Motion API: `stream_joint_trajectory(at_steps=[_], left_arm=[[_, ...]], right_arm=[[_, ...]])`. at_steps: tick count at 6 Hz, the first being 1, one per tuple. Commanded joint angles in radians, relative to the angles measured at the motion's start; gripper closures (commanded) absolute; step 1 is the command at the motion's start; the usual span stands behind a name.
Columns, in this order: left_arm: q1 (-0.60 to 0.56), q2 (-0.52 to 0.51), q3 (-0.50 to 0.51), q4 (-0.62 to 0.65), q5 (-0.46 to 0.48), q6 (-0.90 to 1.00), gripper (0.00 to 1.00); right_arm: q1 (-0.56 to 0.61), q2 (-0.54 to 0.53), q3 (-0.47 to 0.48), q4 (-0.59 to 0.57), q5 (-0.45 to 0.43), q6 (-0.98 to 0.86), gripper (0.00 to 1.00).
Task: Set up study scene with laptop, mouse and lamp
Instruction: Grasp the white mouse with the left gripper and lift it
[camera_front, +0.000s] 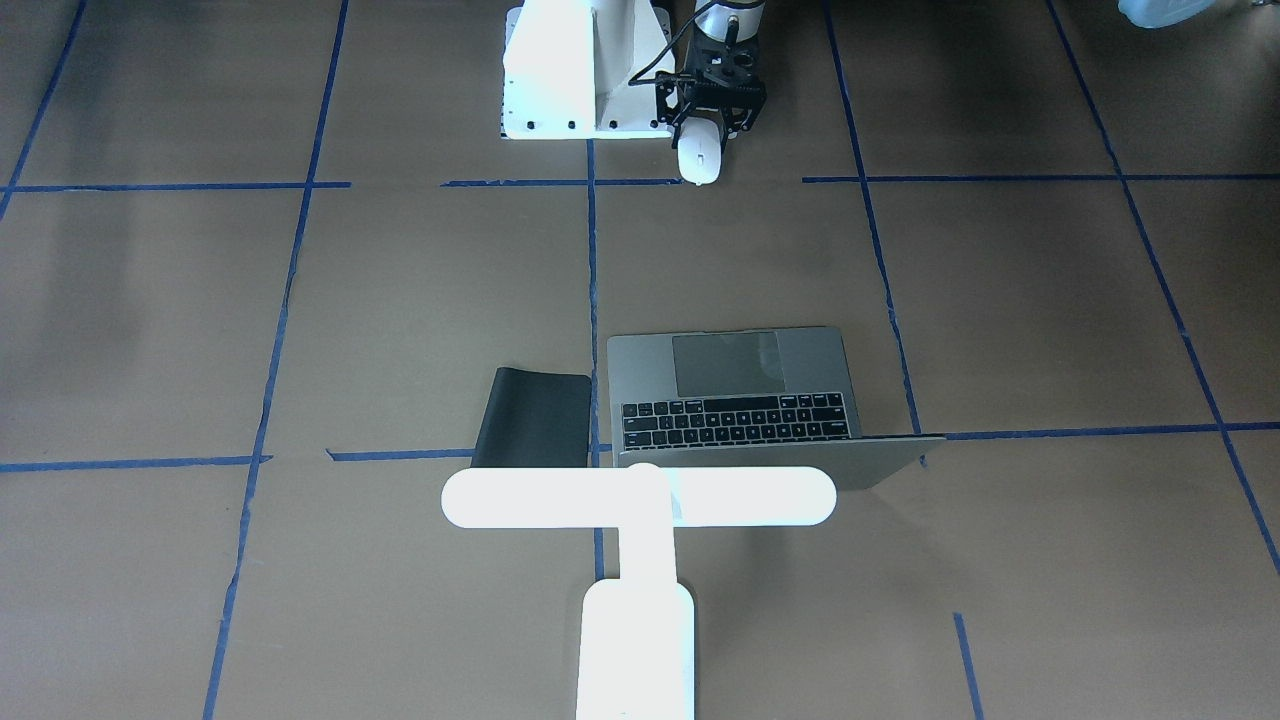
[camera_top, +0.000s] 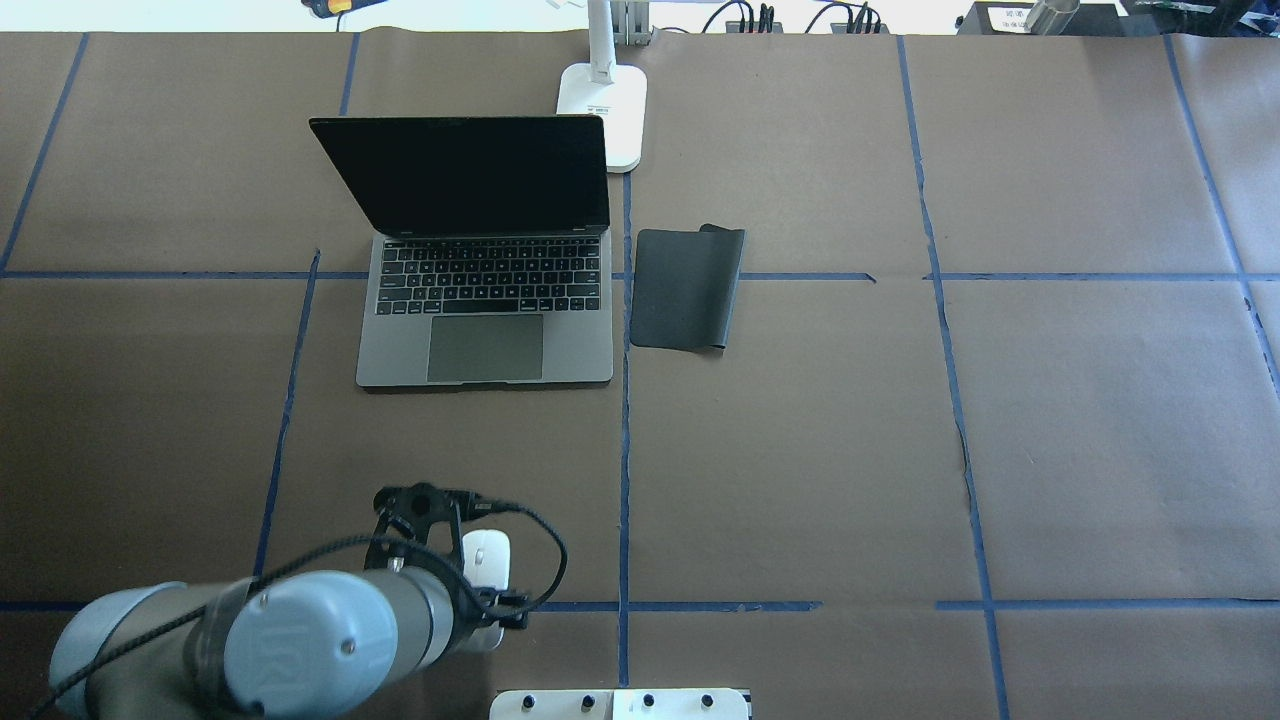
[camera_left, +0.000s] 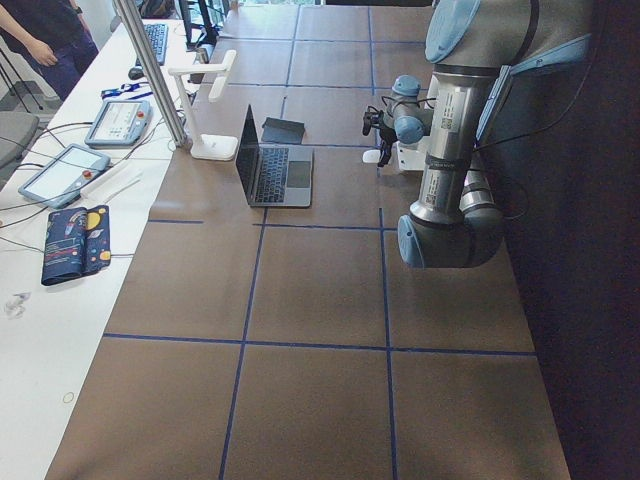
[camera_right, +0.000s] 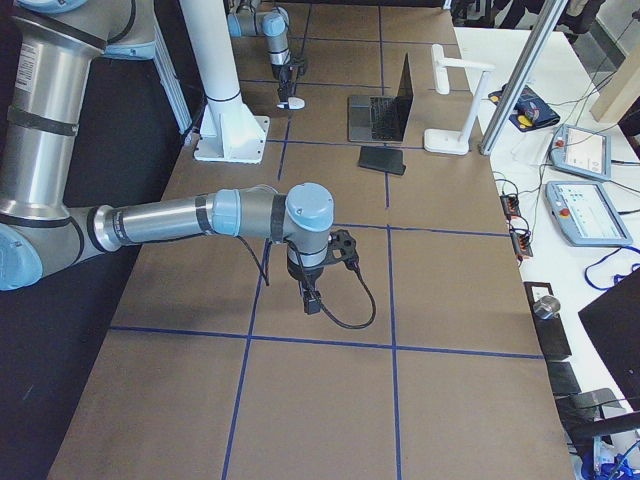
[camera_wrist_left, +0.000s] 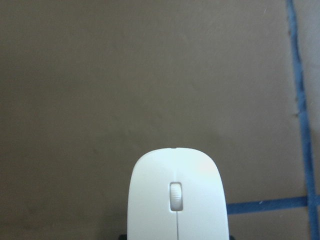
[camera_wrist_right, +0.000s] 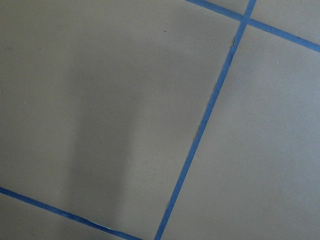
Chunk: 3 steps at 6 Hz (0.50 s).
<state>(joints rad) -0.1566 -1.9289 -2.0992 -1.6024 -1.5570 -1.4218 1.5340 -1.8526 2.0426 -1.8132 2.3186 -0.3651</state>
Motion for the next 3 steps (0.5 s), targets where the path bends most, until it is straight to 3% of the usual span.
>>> stream_joint_trajectory(at_steps=[1,3], left_arm=[[-0.093,-0.179,0.135,-0.001,-0.064,0.009,0.92],[-0.209,-0.379,0.346,-0.011,-0.116,0.093,0.93]], right_arm=[[0.0,-0.002,0.001,0.0,0.001,0.0,0.0],[0.0,-0.002,0.001,0.0,-0.001,0.0,0.0]])
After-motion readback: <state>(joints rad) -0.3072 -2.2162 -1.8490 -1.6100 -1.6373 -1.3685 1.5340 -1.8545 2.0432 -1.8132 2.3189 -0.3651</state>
